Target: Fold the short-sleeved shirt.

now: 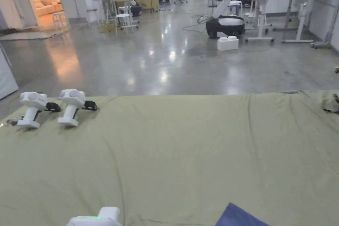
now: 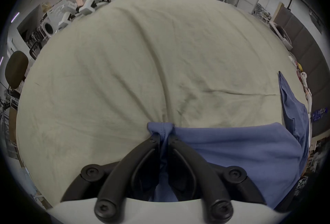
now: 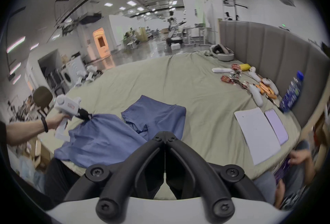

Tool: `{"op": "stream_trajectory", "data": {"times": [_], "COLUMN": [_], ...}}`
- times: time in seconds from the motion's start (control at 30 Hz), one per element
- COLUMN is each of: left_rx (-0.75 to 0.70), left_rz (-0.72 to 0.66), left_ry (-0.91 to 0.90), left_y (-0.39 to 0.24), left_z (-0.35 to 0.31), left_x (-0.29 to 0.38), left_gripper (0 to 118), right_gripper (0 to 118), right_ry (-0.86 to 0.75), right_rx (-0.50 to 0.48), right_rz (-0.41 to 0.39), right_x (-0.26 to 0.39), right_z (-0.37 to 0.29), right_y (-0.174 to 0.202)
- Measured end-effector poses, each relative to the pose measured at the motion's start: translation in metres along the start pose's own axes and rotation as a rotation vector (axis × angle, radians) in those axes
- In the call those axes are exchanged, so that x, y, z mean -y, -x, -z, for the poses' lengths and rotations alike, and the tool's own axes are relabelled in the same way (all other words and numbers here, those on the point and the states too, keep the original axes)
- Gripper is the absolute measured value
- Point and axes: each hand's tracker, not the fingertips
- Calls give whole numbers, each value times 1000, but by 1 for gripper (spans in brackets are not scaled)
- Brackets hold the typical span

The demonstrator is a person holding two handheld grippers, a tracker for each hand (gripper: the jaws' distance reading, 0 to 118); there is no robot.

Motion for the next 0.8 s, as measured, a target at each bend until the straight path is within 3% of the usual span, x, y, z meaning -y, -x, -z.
{"op": "stream_trajectory", "data": {"times": [0.1,0.17,0.2,0.23,0.53,0.7,0.8], "left_rx": [0,-2,-1,-1,17,47,38], "left_rz": [25,49,45,38,97,50,58], "left_ry": [55,62,69,73,83,125,133], "left_y": [-1,-1,0,-2,-1,8,3], "left_z": [1,3,4,1,0,2,3], "left_x": [-10,-14,-16,-15,-11,-18,-19], "left_gripper": [10,10,10,10,10,10,10], "right_gripper": [5,53,70,75,88,88,88], "right_ry": [85,156,217,252,586,674,794], "right_rx": [-12,-52,-88,-107,-115,-64,-70], "right_rz": [-187,-239,-253,-262,-211,-352,-337], "right_x": [-32,-58,-70,-81,-135,-130,-112], "right_z": [23,50,68,88,269,332,355], "right_y": [-5,-10,-15,-17,-40,-32,-34]}}
